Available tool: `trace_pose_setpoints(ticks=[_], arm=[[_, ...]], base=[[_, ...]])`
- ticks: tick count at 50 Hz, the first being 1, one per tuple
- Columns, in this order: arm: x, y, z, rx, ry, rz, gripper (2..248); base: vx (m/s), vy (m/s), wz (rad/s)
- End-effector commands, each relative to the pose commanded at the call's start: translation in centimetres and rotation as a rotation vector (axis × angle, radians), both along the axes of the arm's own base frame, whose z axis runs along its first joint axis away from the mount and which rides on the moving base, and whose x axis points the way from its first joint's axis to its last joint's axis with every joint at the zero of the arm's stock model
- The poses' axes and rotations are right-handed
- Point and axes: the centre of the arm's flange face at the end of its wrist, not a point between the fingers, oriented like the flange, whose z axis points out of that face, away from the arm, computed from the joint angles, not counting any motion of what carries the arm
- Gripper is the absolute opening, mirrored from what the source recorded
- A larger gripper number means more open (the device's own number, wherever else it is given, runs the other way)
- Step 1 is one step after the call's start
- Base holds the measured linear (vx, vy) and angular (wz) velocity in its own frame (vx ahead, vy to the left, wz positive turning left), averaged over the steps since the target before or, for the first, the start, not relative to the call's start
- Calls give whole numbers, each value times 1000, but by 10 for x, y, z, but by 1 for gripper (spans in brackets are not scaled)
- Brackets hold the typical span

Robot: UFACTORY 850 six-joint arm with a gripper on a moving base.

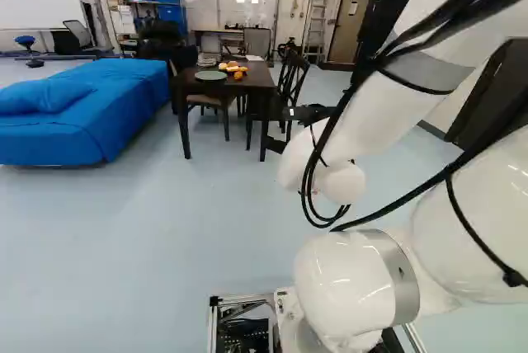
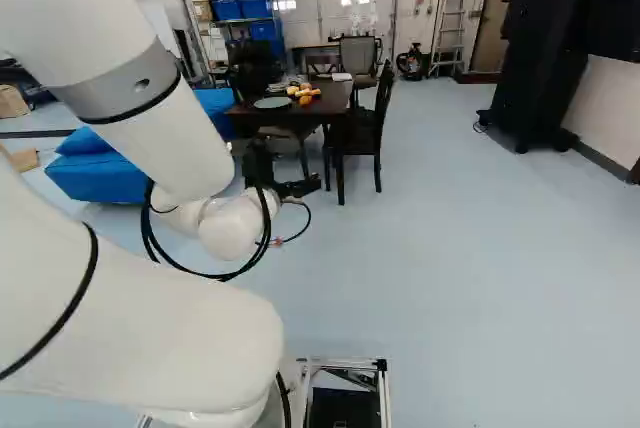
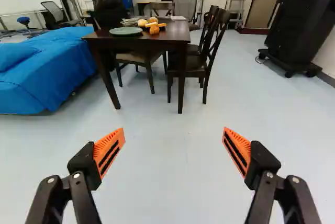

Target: Move the croissant to the empty plate

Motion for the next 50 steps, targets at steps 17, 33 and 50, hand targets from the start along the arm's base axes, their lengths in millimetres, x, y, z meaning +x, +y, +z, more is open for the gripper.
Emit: trace_pose_setpoints(ticks=[17, 33, 50], arm=[[0, 0, 0, 0, 0, 0, 247], [0, 0, 0, 0, 0, 0, 247], [0, 0, 0, 0, 0, 0, 247]], base=[[0, 0, 0], [0, 0, 0], [0, -1, -9]])
